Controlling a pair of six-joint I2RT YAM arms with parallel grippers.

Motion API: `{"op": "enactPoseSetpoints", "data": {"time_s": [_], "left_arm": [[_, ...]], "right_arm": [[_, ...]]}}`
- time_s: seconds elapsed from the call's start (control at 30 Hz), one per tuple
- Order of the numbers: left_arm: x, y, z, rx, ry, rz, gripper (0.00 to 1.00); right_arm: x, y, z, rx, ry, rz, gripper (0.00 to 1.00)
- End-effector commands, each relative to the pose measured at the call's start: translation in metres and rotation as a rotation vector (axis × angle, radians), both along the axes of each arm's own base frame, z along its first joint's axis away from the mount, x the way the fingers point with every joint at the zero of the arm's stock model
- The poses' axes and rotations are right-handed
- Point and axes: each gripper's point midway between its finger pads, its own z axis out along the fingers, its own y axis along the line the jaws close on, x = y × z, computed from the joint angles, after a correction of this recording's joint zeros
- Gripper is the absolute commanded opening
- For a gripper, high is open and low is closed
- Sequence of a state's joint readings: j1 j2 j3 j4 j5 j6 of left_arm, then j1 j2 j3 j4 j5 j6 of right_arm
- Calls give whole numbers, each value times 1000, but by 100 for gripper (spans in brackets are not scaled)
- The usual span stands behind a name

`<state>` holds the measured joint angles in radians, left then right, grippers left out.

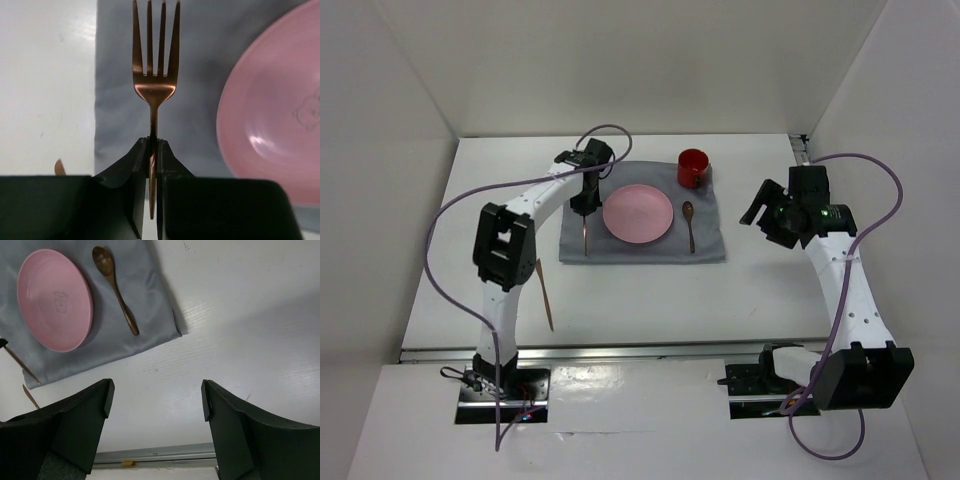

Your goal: Set the dinner table for one person

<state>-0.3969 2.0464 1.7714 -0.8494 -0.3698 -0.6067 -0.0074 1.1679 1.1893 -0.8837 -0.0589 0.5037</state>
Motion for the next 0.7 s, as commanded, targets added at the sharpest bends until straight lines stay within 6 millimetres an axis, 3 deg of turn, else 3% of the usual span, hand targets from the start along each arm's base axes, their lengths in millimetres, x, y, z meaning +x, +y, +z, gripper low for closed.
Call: {"op": "enactPoseSetpoints", "data": {"time_s": [0.0, 0.1, 0.17, 0.27, 0.3, 0.43, 0.47, 0.6, 0.63, 0.67], "left_arm": [[23, 5, -12, 59, 57, -60, 0], [42, 2, -19, 51, 48, -71, 0], [42, 0, -38, 47, 82, -63, 0], [54, 8, -42, 46, 59, -40, 3], [57, 5, -38, 34, 48, -43, 22], [62, 6, -37, 20, 44, -39, 52], [62, 6, -28, 15, 29, -39, 65], [56, 12, 24, -1, -57, -5, 66], [40, 18, 22, 10, -31, 15, 66], [31, 26, 51, -45, -79, 68, 66]], "right_arm": [[5, -4, 19, -14, -57, -10, 83], [5, -6, 18, -20, -57, -16, 83], [3, -5, 17, -20, -48, -16, 83], [3, -5, 17, -20, -48, -16, 83], [3, -5, 17, -20, -48, -16, 83], [3, -5, 17, -20, -48, -16, 83], [3, -5, 17, -20, -48, -16, 83], [3, -2, 17, -7, -48, -3, 83], [4, 0, 19, 1, -57, 4, 83], [4, 0, 19, 1, -57, 4, 83]]}}
